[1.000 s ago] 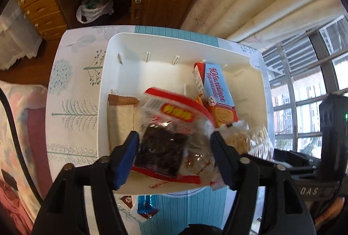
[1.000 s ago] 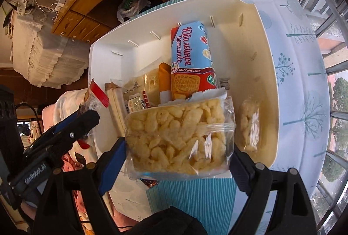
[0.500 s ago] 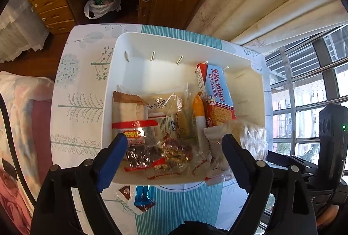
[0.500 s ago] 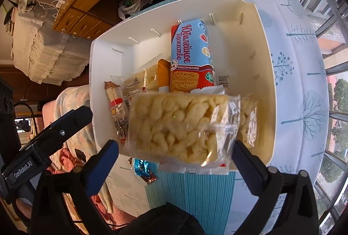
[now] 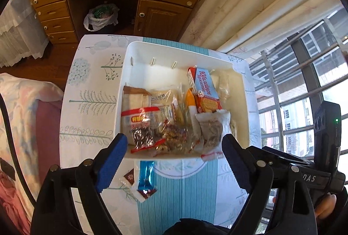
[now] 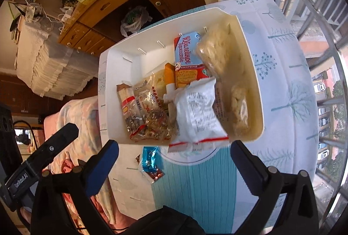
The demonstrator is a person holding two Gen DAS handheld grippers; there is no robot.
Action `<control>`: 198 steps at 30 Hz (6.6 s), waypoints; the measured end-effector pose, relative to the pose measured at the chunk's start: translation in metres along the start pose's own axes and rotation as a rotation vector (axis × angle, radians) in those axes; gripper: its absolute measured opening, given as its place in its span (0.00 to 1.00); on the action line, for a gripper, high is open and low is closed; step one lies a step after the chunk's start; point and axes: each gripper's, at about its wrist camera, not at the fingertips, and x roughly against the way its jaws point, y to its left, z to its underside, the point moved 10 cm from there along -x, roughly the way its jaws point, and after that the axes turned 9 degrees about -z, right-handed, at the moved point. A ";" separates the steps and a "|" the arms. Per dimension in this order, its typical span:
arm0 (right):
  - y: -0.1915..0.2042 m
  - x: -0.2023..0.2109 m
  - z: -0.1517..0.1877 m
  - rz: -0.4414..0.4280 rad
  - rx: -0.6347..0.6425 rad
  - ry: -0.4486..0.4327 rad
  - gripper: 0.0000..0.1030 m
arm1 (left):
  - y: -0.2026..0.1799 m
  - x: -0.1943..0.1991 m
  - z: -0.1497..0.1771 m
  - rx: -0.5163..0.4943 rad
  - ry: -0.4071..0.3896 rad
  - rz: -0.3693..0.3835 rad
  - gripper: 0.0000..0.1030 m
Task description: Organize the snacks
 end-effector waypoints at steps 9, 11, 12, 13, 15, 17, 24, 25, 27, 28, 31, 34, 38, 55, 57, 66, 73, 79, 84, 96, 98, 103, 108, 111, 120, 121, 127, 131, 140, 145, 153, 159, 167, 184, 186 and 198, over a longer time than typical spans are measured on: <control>0.029 0.001 0.053 -0.001 -0.045 -0.054 1.00 | 0.026 0.031 0.046 -0.103 0.005 0.006 0.85; 0.036 -0.001 0.064 -0.005 -0.053 -0.064 1.00 | 0.033 0.036 0.058 -0.127 0.008 0.005 0.85; 0.040 -0.003 0.071 -0.004 -0.058 -0.070 1.00 | 0.037 0.038 0.064 -0.140 0.009 0.007 0.85; 0.043 -0.004 0.076 -0.003 -0.060 -0.078 1.00 | 0.040 0.039 0.069 -0.153 0.012 0.008 0.85; 0.049 -0.007 0.087 0.003 -0.064 -0.097 1.00 | 0.047 0.041 0.080 -0.183 0.018 0.004 0.85; 0.052 -0.011 0.096 0.012 -0.070 -0.120 1.00 | 0.054 0.043 0.088 -0.203 0.008 0.008 0.85; 0.051 -0.031 0.128 0.063 -0.039 -0.195 1.00 | 0.085 0.047 0.104 -0.237 -0.034 0.013 0.85; 0.051 -0.035 0.132 0.069 -0.027 -0.208 1.00 | 0.089 0.047 0.105 -0.240 -0.045 0.015 0.85; 0.052 -0.042 0.137 0.082 0.003 -0.230 1.00 | 0.098 0.046 0.105 -0.244 -0.065 0.012 0.85; 0.052 -0.047 0.140 0.092 0.022 -0.240 1.00 | 0.102 0.045 0.105 -0.244 -0.070 0.010 0.85; 0.054 -0.062 0.146 0.119 0.081 -0.269 1.00 | 0.113 0.040 0.109 -0.243 -0.072 0.011 0.85; 0.056 -0.075 0.148 0.139 0.138 -0.319 1.00 | 0.121 0.032 0.113 -0.253 -0.072 0.013 0.85; 0.055 -0.091 0.147 0.160 0.186 -0.365 0.99 | 0.128 0.020 0.122 -0.280 -0.072 0.004 0.85; 0.029 -0.160 0.129 0.043 0.098 -0.298 0.80 | 0.115 -0.070 0.155 -0.463 -0.039 -0.019 0.85; 0.027 -0.167 0.127 0.021 0.089 -0.287 0.79 | 0.106 -0.080 0.157 -0.494 -0.058 -0.005 0.85; 0.027 -0.186 0.119 -0.013 0.105 -0.264 0.61 | 0.068 -0.109 0.165 -0.653 -0.169 0.039 0.85; 0.028 -0.189 0.114 -0.017 0.123 -0.246 0.52 | 0.045 -0.125 0.170 -0.736 -0.190 0.064 0.85; 0.026 -0.187 0.110 -0.019 0.126 -0.239 0.39 | 0.035 -0.137 0.172 -0.763 -0.175 0.080 0.85; 0.017 -0.182 0.108 -0.023 0.096 -0.254 0.37 | 0.030 -0.148 0.173 -0.775 -0.155 0.076 0.85; -0.020 -0.152 0.105 0.070 0.067 -0.274 0.37 | 0.020 -0.170 0.175 -0.764 -0.113 0.039 0.65; -0.024 -0.147 0.105 0.072 0.067 -0.272 0.37 | 0.018 -0.171 0.175 -0.757 -0.111 0.031 0.61; -0.036 -0.139 0.105 0.079 0.059 -0.258 0.37 | 0.013 -0.172 0.172 -0.741 -0.103 -0.005 0.53; -0.044 -0.130 0.104 0.070 0.054 -0.249 0.37 | 0.009 -0.173 0.171 -0.708 -0.096 -0.037 0.48; -0.049 -0.125 0.105 0.065 0.053 -0.237 0.37 | 0.008 -0.171 0.171 -0.686 -0.085 -0.056 0.45; -0.052 -0.111 0.108 0.033 0.091 -0.167 0.37 | 0.002 -0.167 0.176 -0.610 -0.026 -0.127 0.39; -0.052 -0.109 0.108 0.027 0.097 -0.158 0.37 | 0.002 -0.167 0.177 -0.600 -0.022 -0.136 0.39; -0.039 -0.098 0.117 -0.021 0.146 -0.061 0.37 | -0.001 -0.145 0.177 -0.499 -0.018 -0.180 0.35; -0.016 -0.091 0.122 -0.050 0.234 0.002 0.37 | 0.004 -0.124 0.176 -0.402 -0.018 -0.196 0.32; 0.035 -0.064 0.119 -0.147 0.495 0.023 0.37 | 0.028 -0.056 0.138 -0.125 -0.151 -0.229 0.27; 0.051 -0.044 0.102 -0.191 0.576 -0.012 0.37 | 0.036 -0.021 0.098 -0.004 -0.254 -0.252 0.15; 0.057 -0.012 0.052 -0.195 0.612 -0.153 0.37 | 0.009 0.004 0.036 0.038 -0.370 -0.200 0.15; 0.038 0.006 0.006 -0.134 0.558 -0.277 0.37 | -0.019 -0.009 0.014 0.026 -0.339 -0.161 0.15; 0.005 0.003 -0.024 -0.051 0.449 -0.327 0.41 | -0.039 -0.031 0.003 0.047 -0.251 -0.118 0.33; 0.012 -0.019 0.003 -0.064 0.288 -0.244 0.83 | 0.049 -0.016 0.059 0.281 -0.099 -0.196 0.75; 0.014 -0.022 0.010 -0.054 0.251 -0.230 0.83 | 0.065 -0.015 0.070 0.303 -0.077 -0.214 0.77; 0.016 -0.045 0.065 0.047 0.004 -0.136 0.84 | 0.129 -0.024 0.122 0.396 0.013 -0.180 0.83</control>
